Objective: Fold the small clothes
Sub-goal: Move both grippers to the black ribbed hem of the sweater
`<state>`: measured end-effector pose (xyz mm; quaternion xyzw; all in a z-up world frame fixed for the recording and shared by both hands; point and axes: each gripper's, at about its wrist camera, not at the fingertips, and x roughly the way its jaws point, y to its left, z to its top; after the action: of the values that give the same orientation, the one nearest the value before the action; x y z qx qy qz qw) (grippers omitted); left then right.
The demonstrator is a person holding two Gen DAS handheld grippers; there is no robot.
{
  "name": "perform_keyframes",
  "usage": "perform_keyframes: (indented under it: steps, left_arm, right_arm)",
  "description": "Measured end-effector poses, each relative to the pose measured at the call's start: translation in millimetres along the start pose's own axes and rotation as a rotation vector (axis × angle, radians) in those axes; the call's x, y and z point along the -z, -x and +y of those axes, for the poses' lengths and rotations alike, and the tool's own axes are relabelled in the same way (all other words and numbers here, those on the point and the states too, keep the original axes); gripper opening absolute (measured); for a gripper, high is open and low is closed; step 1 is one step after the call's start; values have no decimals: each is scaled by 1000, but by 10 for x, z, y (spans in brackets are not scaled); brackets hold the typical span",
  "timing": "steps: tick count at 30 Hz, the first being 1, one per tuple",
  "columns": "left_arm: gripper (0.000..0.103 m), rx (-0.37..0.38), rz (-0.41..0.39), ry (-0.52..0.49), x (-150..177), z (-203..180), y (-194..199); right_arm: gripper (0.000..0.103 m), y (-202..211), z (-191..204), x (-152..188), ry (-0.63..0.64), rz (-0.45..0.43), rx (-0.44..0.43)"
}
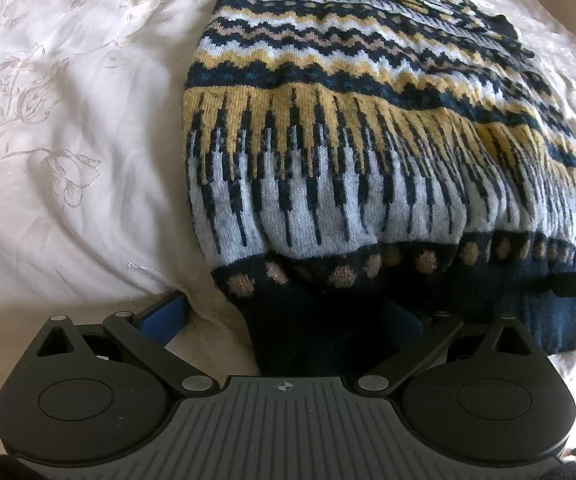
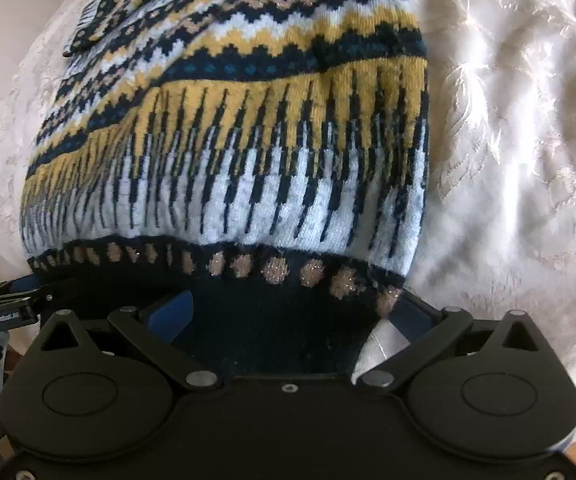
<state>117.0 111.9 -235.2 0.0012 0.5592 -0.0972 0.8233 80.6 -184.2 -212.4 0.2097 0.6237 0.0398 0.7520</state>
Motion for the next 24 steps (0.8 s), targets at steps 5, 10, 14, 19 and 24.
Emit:
perform_keyframes:
  steps: [5,10,14,19,24]
  left_arm:
    - [103,-31,-28,-2,83,-31,-3]
    - [103,-44,6,1,53,-75,-11]
    - [100,-36,9,-3,51,-54,3]
    - [80,-32,-26,-42,75,-110,87]
    - [50,8,-50,-56,80,-180,141]
  right_arm:
    - [103,29,-1,32,3,-24,-21]
    - [103,53,9,81,26,-47,-11]
    - [103,35,89,130,64,-61,25]
    - [103,53,18,107,16,-75,1]
    - [78,138,-37,106,-2,-70,15]
